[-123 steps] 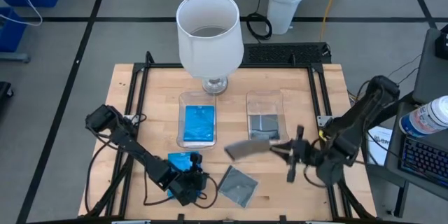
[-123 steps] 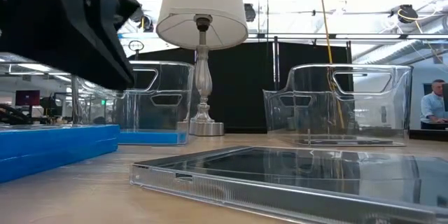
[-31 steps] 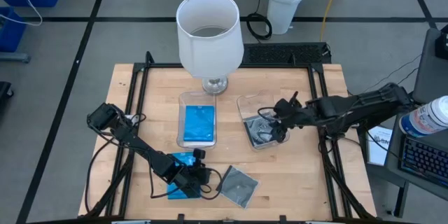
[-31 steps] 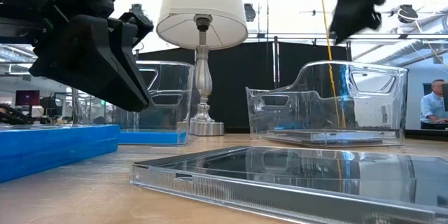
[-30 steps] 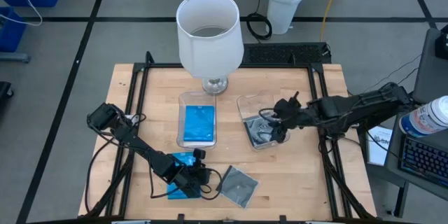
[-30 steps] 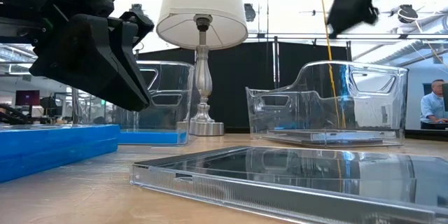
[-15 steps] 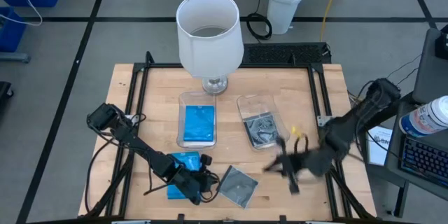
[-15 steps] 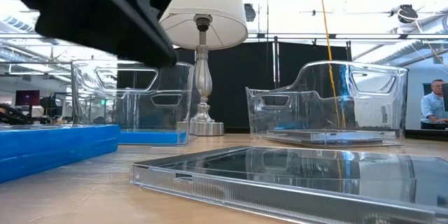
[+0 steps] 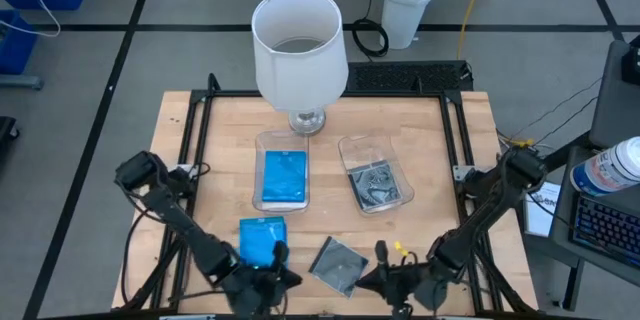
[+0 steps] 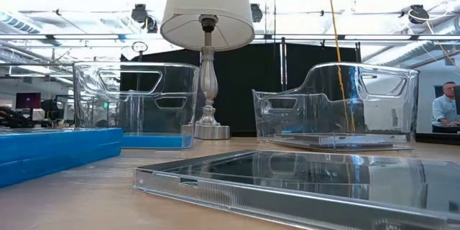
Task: Pick & place jewel cases by type
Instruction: Put the blue CD case into the left transparent bin
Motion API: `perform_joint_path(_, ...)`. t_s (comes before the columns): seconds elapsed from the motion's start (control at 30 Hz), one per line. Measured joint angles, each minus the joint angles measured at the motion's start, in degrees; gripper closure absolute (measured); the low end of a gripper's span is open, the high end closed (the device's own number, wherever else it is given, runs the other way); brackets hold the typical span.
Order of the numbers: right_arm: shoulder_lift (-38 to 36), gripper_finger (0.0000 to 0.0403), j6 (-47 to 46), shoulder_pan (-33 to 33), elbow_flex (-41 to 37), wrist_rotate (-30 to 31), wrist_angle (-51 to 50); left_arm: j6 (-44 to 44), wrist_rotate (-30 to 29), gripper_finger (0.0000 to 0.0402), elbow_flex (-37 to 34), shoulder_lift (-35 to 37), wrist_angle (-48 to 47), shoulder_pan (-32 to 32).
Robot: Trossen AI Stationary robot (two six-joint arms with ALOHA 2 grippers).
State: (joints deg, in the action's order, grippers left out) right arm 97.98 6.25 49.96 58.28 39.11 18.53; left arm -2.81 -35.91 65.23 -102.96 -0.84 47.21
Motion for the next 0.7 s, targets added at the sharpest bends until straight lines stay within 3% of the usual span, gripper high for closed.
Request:
perform_joint_path(0.2,4.14,0.0403,3.89,-2.16,-0.02,-0.39,10.01,10.15,-8.42,0.0362,1.11,4.42,-11.97,5.32)
perform_joint_path(0.33,4.28,0.0403,1.75,-5.09,0.0,-2.13,14.22,21.6,-13.73,0.0362,1.11,6.87,-23.92,9.41)
perform_joint_path(0.5,5.14,0.0403,-5.26,-10.2,0.04,-10.81,12.35,40.81,-14.05,0.0372,1.11,7.33,-37.86,14.55)
perform_joint_path(0.6,7.95,0.0403,-4.46,-12.01,0.05,-13.03,16.95,52.04,-13.27,0.0394,0.41,7.35,-43.24,16.98)
perform_joint_path(0.7,11.99,0.0403,-1.9,-14.2,1.4,-17.15,22.24,62.25,-12.8,0.0392,-0.68,7.33,-47.61,19.22)
